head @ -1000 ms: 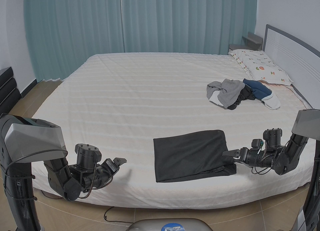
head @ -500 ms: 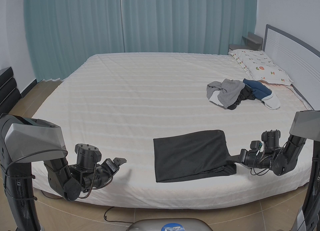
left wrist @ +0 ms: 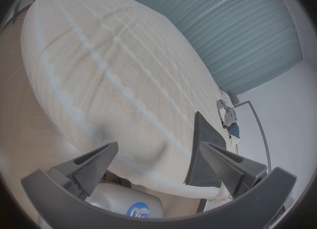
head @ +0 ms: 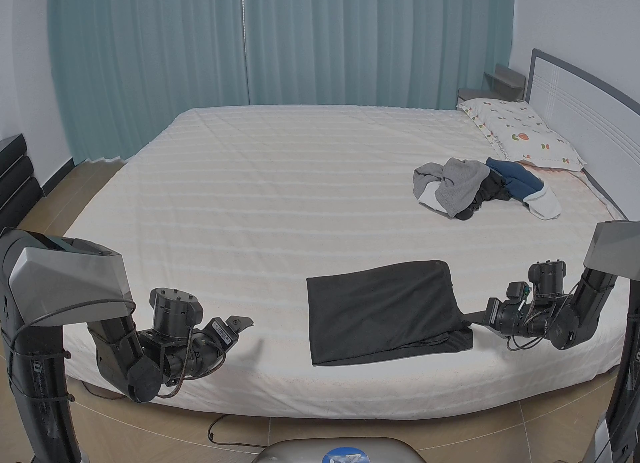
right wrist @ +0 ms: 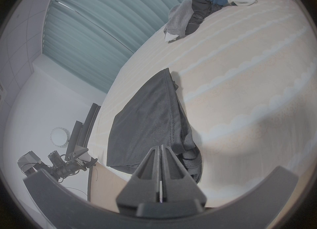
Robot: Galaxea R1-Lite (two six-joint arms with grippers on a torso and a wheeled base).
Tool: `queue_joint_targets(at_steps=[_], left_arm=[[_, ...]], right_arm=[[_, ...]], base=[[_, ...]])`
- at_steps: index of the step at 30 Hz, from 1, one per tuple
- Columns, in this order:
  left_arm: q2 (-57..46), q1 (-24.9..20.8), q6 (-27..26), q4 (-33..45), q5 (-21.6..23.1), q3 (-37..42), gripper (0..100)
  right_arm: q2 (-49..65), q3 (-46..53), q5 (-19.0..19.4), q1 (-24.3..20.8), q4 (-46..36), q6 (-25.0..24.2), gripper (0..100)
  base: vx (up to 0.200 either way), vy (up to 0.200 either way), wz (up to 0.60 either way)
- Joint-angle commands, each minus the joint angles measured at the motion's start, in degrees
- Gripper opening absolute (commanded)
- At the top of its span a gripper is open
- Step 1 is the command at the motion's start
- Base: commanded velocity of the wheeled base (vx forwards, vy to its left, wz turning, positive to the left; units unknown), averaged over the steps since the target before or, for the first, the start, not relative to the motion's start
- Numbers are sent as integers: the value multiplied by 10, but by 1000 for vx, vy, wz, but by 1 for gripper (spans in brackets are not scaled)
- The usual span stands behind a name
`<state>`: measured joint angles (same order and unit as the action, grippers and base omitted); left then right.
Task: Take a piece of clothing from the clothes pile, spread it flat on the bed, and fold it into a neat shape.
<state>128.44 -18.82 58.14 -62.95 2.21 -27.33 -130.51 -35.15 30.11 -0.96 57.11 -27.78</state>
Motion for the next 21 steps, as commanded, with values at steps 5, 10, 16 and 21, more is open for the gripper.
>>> queue_joint_targets(at_steps=[5, 10, 16, 21], left_arm=[[1, -1, 0, -1, 0, 0, 100], [1, 0, 0, -1, 0, 0, 100], [0, 0, 0, -1, 0, 0, 100], [1, 0, 0, -1, 0, 0, 100]], right_arm=[[-4, -8, 1, -3, 5, -3, 100], [-5, -17, 2, -4, 1, -7, 100], [-25, -27, -1, -5, 3, -7, 100], [-36, -36, -8, -7, 5, -7, 100]], base=[[0, 0, 0], [0, 0, 0], [0, 0, 0], [0, 0, 0]])
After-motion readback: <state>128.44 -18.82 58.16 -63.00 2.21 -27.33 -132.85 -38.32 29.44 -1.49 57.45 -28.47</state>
